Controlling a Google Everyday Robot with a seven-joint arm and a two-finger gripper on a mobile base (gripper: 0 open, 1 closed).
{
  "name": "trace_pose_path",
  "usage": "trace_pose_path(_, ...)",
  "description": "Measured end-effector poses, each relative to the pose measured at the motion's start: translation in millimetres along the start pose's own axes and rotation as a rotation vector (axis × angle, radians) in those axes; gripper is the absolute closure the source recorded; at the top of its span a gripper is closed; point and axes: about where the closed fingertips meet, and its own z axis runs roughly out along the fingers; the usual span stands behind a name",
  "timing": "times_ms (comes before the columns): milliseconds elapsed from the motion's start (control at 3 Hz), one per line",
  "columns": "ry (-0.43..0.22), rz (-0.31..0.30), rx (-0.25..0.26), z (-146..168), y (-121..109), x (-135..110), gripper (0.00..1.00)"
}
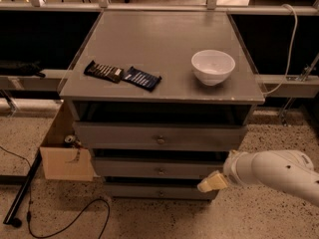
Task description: Open middle drawer
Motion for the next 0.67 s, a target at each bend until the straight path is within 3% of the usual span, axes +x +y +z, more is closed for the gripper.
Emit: trace_pose_path(667, -0.015, -0.027, 0.088, 8.9, -8.3, 9.5, 0.0)
